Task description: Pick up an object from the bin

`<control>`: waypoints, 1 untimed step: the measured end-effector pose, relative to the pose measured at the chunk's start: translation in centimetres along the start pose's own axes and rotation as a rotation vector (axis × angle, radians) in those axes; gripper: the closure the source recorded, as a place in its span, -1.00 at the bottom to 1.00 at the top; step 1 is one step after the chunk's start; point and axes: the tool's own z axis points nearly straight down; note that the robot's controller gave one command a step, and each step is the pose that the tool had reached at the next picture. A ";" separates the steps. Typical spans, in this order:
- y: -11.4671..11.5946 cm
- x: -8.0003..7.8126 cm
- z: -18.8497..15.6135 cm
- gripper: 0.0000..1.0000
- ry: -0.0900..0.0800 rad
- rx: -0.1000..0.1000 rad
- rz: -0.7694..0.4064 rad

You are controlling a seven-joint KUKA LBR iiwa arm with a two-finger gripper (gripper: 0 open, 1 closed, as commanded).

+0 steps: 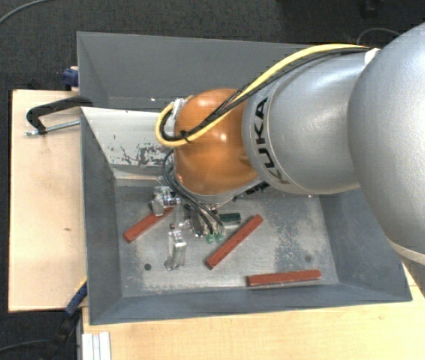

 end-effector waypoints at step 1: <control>-1.9 -5.6 6.1 -1.00 -0.008 -0.001 -0.301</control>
Offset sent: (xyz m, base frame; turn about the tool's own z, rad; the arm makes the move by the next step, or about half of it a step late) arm 0.0570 -0.0111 -0.0613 -0.3010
